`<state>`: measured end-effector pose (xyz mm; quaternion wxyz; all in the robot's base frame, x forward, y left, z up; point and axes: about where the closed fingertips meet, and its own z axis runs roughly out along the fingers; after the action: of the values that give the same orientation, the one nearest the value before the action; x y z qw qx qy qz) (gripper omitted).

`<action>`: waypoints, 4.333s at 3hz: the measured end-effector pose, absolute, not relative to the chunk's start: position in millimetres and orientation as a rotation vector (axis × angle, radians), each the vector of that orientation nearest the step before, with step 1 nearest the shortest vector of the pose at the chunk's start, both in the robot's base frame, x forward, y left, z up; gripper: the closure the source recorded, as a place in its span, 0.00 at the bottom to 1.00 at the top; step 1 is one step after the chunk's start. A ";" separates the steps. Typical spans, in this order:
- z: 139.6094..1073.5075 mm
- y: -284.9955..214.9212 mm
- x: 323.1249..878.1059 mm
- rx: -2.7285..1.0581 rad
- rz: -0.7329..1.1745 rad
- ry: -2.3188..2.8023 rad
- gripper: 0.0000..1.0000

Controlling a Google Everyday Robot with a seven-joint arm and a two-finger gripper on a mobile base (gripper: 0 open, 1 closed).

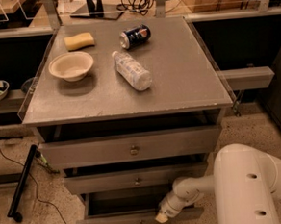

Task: Open bottom drawer

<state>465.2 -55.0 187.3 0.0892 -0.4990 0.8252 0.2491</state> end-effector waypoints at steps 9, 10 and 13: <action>189.5 -62.4 464.5 -1.450 0.742 2.463 0.00; 189.5 -62.4 464.4 -1.450 0.742 2.463 0.00; 210.9 -105.6 431.0 -1.320 0.751 2.573 0.00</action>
Offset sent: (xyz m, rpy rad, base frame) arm -0.0301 -0.0112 0.0033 0.0202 0.0081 -0.0258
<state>431.0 -105.6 210.9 0.0770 -0.4405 0.8587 0.2505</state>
